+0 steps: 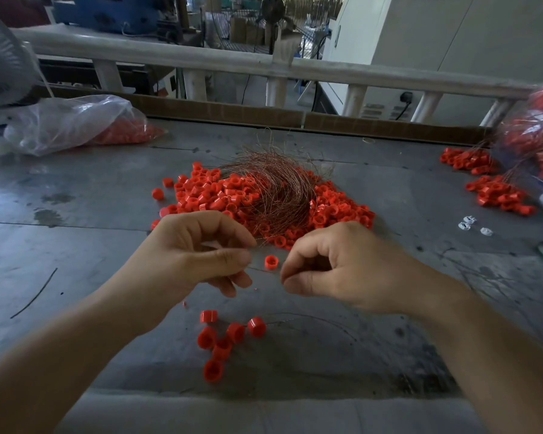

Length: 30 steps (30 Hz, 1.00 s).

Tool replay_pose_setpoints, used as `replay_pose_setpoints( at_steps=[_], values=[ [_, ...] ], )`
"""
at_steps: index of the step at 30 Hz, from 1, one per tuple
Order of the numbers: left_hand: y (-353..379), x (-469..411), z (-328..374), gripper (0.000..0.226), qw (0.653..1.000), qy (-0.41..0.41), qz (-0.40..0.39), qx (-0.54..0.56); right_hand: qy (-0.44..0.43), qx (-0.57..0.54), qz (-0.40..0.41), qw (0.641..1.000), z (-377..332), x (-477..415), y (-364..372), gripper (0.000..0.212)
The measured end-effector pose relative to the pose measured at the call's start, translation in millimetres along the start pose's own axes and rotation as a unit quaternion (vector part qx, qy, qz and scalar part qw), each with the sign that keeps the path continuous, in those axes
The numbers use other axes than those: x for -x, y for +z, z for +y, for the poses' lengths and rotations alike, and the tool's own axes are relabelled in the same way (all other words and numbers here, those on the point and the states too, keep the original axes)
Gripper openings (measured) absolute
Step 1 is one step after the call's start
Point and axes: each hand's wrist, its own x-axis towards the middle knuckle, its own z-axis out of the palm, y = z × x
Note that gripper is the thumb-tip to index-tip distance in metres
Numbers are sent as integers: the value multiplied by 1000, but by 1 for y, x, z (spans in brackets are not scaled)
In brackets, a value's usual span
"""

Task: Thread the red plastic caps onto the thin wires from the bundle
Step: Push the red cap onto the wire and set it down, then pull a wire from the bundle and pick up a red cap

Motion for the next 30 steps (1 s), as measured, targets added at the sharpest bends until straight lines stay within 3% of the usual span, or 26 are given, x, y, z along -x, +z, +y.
replay_pose_setpoints(
  at_steps=[3, 5, 9, 19, 30],
  values=[
    [-6, -4, -2, 32, 996, 3, 61, -71, 12, 57, -52, 997, 1, -3, 10, 7],
    [-12, -10, -7, 10, 980, 7, 132, -151, 15, 93, -80, 992, 2, -6, 16, 10],
    [-27, -17, -14, 20, 903, 46, 238, -355, 15, 97, -95, 991, 2, -5, 21, 10],
    [-43, -32, -35, 24, 829, 2, 222, -514, 2, 74, -72, 995, 4, -6, 20, 15],
    [-45, -32, -35, 22, 818, 31, 206, -537, 29, 82, 59, 994, 19, -10, 11, 12]
  ],
)
